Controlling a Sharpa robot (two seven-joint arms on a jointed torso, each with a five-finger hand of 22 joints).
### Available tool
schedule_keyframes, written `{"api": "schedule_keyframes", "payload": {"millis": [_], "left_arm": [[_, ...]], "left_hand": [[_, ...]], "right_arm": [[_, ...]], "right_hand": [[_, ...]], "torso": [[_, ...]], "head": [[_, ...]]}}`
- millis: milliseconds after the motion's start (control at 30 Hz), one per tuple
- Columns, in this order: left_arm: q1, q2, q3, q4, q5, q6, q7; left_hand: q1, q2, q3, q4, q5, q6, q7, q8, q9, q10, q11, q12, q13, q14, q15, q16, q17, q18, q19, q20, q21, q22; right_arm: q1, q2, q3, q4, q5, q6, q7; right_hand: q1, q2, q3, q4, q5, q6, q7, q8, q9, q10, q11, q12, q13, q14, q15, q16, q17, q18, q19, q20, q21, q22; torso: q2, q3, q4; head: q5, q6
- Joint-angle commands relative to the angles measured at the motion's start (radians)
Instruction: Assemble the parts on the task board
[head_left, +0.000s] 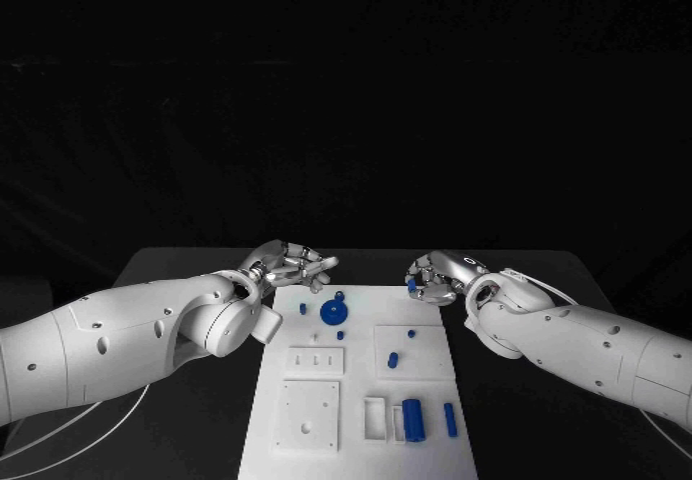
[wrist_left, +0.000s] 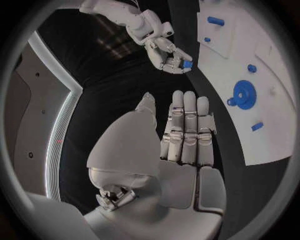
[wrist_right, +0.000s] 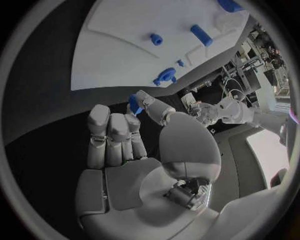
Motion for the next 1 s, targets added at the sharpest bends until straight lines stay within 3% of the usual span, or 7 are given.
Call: {"api": "schedule_keyframes", "payload": {"millis": [33, 100, 333, 433, 500, 733, 1000], "left_arm": [[0.004, 0.021, 0.001, -0.02, -0.098, 0.09, -0.126], [0.007, 0.03, 0.001, -0.027, -0.125, 0.093, -0.159], [0.02, 0.056, 0.001, -0.023, -0.166, 0.1, -0.244], [0.021, 0.072, 0.001, -0.024, -0.175, 0.094, -0.286], [0.021, 0.08, 0.0, -0.024, -0.177, 0.094, -0.307], [0.02, 0.095, -0.005, -0.019, -0.235, 0.133, -0.379], [0.02, 0.095, -0.006, -0.013, -0.248, 0.129, -0.411]], "left_hand": [[-0.018, -0.002, -0.008, 0.0, -0.005, 0.012, -0.005, -0.006, 0.0, 0.038, -0.016, 0.034, 0.031, 0.028, -0.021, 0.051, 0.031, 0.009, 0.025, -0.018, 0.043, 0.028], [-0.025, -0.004, -0.009, 0.0, -0.005, 0.018, -0.012, -0.013, -0.001, 0.05, -0.024, 0.068, 0.062, 0.034, -0.036, 0.094, 0.06, 0.007, 0.034, -0.034, 0.081, 0.027], [-0.029, -0.008, -0.01, 0.0, -0.007, 0.021, -0.014, -0.018, -0.002, 0.041, -0.026, 0.086, 0.08, 0.027, -0.042, 0.116, 0.074, 0.004, 0.032, -0.042, 0.102, 0.026], [-0.123, -0.041, -0.035, -0.008, -0.009, 0.0, -0.026, -0.035, -0.008, 0.129, -0.046, 0.182, 0.137, 0.107, -0.083, 0.214, 0.126, 0.013, 0.097, -0.065, 0.17, 0.03], [-0.129, -0.045, -0.023, 0.002, -0.013, -0.003, -0.031, -0.043, -0.009, 0.101, -0.047, 0.246, 0.188, 0.086, -0.105, 0.264, 0.161, 0.017, 0.098, -0.084, 0.218, 0.029], [-0.162, -0.043, -0.002, 0.0, -0.01, 0.008, -0.034, -0.052, -0.004, 0.018, -0.052, 0.395, 0.307, 0.068, -0.122, 0.334, 0.191, 0.008, 0.071, -0.111, 0.303, 0.025], [-0.231, -0.015, 0.003, 0.002, -0.01, 0.022, -0.036, -0.052, 0.0, -0.015, -0.053, 0.428, 0.333, 0.057, -0.123, 0.341, 0.185, 0.003, 0.054, -0.119, 0.316, 0.022]], "right_arm": [[0.005, 0.001, -0.001, 0.045, -0.113, 0.09, -0.089], [0.007, 0.006, -0.001, 0.075, -0.141, 0.103, -0.106], [0.011, 0.014, -0.001, 0.169, -0.202, 0.114, -0.164], [0.013, 0.023, -0.001, 0.202, -0.207, 0.117, -0.171], [0.014, 0.028, -0.001, 0.215, -0.208, 0.105, -0.17], [0.019, 0.046, -0.001, 0.245, -0.221, 0.099, -0.188], [0.019, 0.053, -0.001, 0.258, -0.224, 0.1, -0.195]], "right_hand": [[0.0, 0.008, -0.001, -0.005, -0.005, 0.108, 0.033, 0.011, 0.017, 0.006, -0.002, -0.003, 0.001, 0.005, -0.004, 0.0, 0.001, 0.069, 0.006, 0.0, 0.007, 0.017], [0.0, 0.007, 0.0, -0.006, -0.005, 0.109, 0.033, 0.011, 0.017, 0.006, -0.002, -0.003, 0.001, 0.005, -0.004, 0.0, 0.001, 0.069, 0.006, 0.0, 0.007, 0.017], [0.0, 0.007, 0.0, -0.006, -0.005, 0.109, 0.033, 0.011, 0.017, 0.006, -0.002, -0.003, 0.001, 0.005, -0.004, 0.0, 0.001, 0.069, 0.006, 0.0, 0.007, 0.017], [0.0, 0.006, 0.004, -0.006, -0.005, 0.11, 0.033, 0.012, 0.017, 0.007, -0.002, -0.004, 0.001, 0.006, -0.004, 0.0, 0.001, 0.069, 0.006, 0.002, 0.007, 0.017], [-0.001, 0.004, 0.008, -0.006, -0.005, 0.11, 0.033, 0.011, 0.017, 0.008, -0.002, -0.005, 0.001, 0.006, -0.003, 0.0, 0.001, 0.069, 0.006, 0.003, 0.007, 0.016], [-0.002, -0.003, 0.027, -0.003, -0.005, 0.112, 0.033, 0.01, 0.017, 0.011, -0.002, -0.008, 0.002, 0.007, -0.003, 0.0, 0.0, 0.069, 0.008, 0.006, 0.007, 0.015], [-0.003, -0.004, 0.03, -0.002, -0.005, 0.113, 0.033, 0.01, 0.017, 0.011, -0.002, -0.008, 0.002, 0.007, -0.003, 0.0, 0.0, 0.069, 0.008, 0.007, 0.007, 0.015]], "torso": [[-0.004, 0.0002, -0.002], [-0.008, 0.0017, -0.0046], [-0.023, 0.0036, -0.0106], [-0.03, 0.0031, -0.01], [-0.034, 0.0031, -0.0096], [-0.043, 0.0016, -0.0065], [-0.042, -0.0002, -0.0061]], "head": [[0.002, 0.007], [0.006, 0.007], [0.027, 0.006], [0.033, 0.004], [0.033, 0.003], [0.029, -0.003], [0.029, -0.003]]}}
